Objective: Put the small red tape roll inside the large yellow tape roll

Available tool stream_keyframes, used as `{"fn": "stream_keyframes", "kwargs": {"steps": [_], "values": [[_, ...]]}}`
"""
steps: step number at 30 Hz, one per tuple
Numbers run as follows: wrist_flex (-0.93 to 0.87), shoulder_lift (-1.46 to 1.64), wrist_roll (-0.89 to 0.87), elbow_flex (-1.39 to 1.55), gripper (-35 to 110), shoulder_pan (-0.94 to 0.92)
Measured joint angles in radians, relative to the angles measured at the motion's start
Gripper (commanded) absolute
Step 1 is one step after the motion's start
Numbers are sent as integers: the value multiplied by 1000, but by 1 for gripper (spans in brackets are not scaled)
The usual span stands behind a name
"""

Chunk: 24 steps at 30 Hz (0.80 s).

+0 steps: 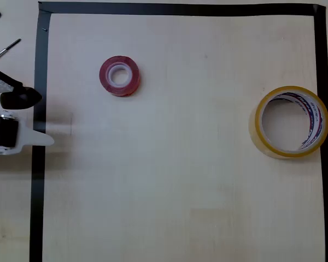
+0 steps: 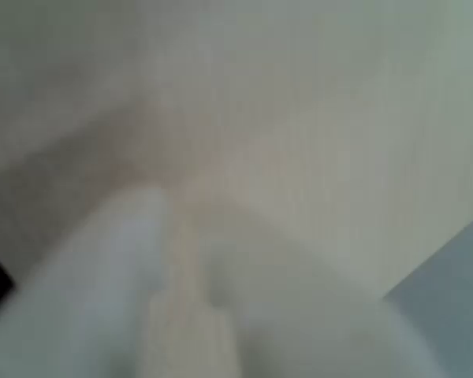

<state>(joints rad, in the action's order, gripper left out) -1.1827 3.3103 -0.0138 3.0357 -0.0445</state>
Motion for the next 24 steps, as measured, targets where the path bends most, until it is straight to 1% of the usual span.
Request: {"fn": "stream_keyframes", "kwargs": {"steps": [16, 19, 21, 24], "values": [[-2, -2, 0, -2, 0, -11], [-5, -18, 14, -72, 0, 12], [-3, -130, 14, -173, 0, 69], [-2, -408, 15, -373, 0, 153]]}}
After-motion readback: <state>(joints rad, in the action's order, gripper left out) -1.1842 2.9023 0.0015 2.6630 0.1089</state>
